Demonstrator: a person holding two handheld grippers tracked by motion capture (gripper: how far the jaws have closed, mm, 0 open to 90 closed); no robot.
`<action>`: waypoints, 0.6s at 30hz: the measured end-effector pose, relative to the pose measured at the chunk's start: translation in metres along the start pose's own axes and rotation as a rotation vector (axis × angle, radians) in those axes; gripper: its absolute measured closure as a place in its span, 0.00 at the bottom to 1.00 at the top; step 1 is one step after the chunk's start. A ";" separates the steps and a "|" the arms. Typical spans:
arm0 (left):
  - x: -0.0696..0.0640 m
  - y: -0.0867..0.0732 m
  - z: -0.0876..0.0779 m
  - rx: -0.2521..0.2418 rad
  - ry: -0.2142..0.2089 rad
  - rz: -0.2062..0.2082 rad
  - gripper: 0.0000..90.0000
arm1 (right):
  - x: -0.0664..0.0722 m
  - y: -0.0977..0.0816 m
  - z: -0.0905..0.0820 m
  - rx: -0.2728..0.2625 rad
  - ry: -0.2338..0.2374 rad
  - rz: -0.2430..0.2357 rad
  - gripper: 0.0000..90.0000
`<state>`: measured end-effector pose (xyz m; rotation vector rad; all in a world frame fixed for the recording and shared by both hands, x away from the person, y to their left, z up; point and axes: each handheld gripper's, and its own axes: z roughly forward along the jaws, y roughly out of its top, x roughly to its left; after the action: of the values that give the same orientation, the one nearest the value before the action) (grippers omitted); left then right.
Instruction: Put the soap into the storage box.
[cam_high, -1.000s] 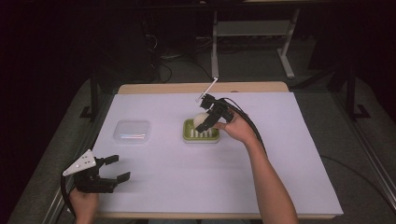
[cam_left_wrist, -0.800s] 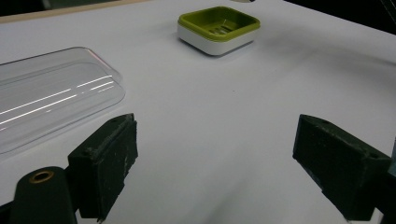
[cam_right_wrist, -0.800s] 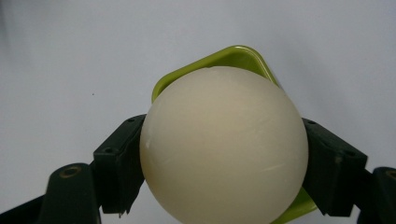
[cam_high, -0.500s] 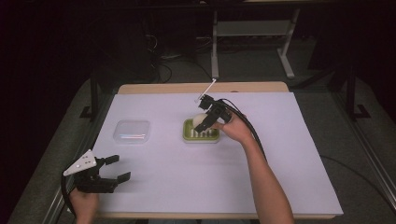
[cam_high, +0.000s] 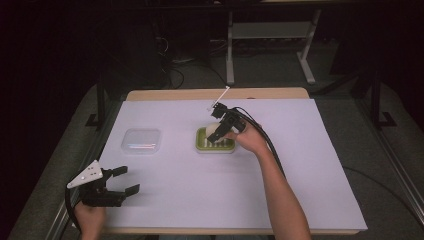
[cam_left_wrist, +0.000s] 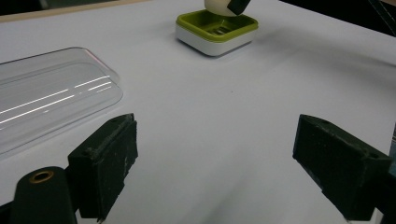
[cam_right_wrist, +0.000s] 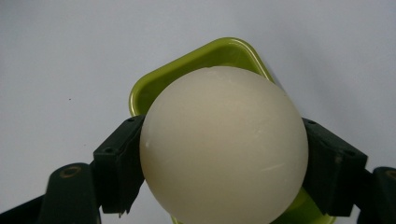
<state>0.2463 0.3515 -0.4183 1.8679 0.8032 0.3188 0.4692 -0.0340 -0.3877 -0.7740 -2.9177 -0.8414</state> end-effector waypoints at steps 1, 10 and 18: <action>0.000 0.000 0.000 0.001 0.001 0.000 0.15 | 0.000 0.000 0.002 0.008 0.000 0.002 0.25; 0.000 0.000 0.000 0.004 0.003 0.002 0.15 | -0.002 -0.002 0.007 0.025 -0.006 0.015 0.25; 0.000 0.000 0.000 0.008 0.004 0.005 0.15 | -0.001 -0.003 0.011 0.031 -0.017 0.011 0.25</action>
<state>0.2460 0.3515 -0.4182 1.8779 0.8040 0.3230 0.4705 -0.0315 -0.3983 -0.7983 -2.9312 -0.7906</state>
